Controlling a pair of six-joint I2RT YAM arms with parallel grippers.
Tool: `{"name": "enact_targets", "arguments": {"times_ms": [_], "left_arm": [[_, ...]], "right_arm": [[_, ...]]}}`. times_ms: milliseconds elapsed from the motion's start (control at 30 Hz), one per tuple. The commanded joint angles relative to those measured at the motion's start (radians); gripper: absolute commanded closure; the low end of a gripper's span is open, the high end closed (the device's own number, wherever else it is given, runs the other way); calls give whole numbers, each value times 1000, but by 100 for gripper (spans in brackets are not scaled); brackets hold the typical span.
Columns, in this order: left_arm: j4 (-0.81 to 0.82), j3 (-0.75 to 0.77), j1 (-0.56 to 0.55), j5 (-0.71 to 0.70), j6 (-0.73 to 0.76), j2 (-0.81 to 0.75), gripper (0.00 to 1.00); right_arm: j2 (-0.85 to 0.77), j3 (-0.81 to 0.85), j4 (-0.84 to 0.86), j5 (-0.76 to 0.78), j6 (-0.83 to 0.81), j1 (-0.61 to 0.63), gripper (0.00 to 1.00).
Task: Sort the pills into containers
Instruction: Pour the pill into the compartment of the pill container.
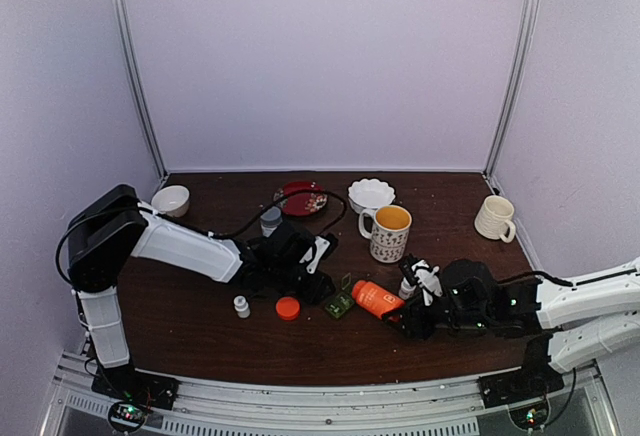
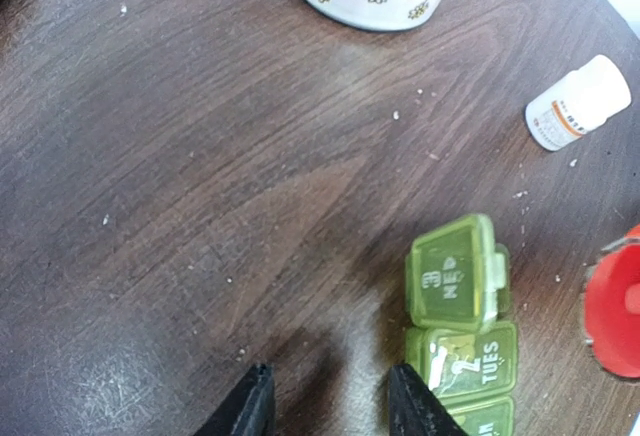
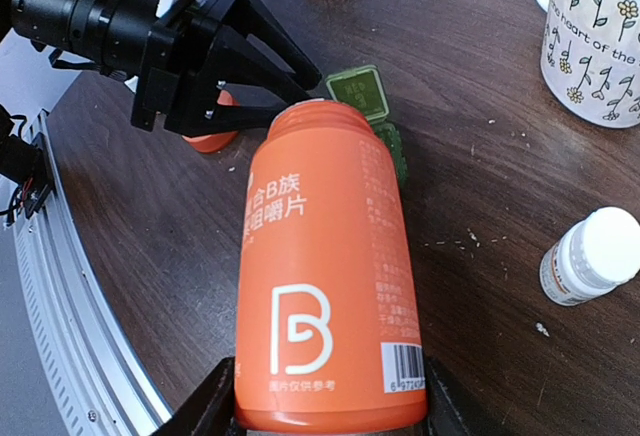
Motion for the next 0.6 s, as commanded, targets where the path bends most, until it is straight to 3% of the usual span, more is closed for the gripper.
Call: {"name": "enact_targets", "arguments": {"times_ms": [0, 567], "left_arm": [[66, -10, -10, -5, -4, -30, 58], [109, -49, -20, 1, 7, -61, 55]], "right_arm": [[22, 58, -47, -26, 14, -14, 100], [109, 145, -129, -78, -30, -65, 100]]}}
